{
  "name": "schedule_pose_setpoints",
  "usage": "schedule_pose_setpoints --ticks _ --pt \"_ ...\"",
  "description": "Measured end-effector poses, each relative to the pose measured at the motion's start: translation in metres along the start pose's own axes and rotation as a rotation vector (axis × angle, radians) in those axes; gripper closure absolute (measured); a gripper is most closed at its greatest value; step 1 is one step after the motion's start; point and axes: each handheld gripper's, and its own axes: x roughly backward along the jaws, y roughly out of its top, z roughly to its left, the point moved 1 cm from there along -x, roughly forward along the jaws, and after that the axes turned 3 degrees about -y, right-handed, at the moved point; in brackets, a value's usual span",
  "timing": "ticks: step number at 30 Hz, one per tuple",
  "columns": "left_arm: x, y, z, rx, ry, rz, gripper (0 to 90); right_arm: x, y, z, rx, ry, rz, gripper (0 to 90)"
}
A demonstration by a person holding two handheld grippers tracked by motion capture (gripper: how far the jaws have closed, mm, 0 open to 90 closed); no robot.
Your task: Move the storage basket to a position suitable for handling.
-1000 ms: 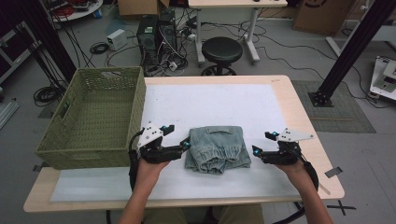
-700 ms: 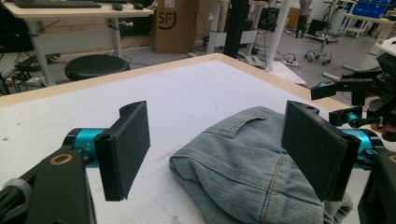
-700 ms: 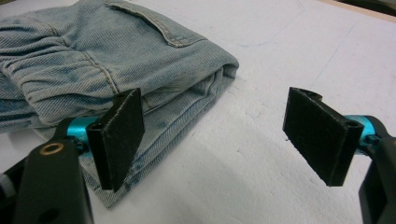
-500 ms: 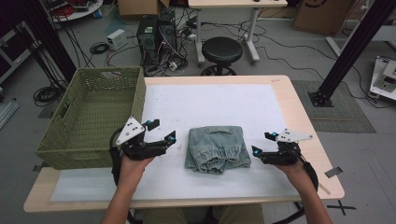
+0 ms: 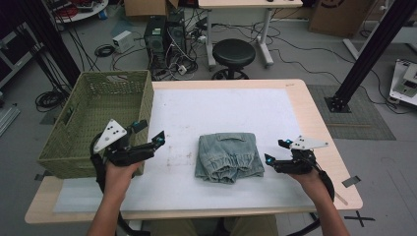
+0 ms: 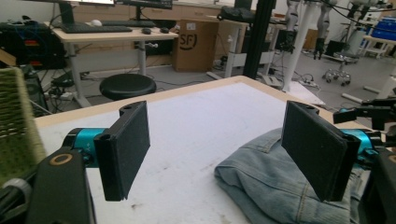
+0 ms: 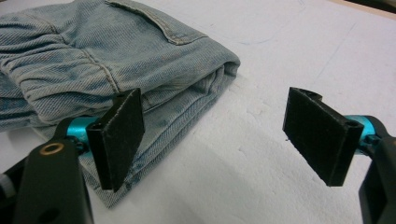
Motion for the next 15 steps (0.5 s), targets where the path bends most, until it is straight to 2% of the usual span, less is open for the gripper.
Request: schedule_pose_setpoints --ticks 9,15 --pt "0.025 0.006 0.023 0.011 0.072 -0.042 23.8 0.0 0.0 0.0 -0.004 -0.002 0.0 21.1" --pt "0.043 0.01 0.039 0.011 0.112 -0.051 23.8 0.0 0.0 -0.001 -0.005 -0.006 0.0 21.0"
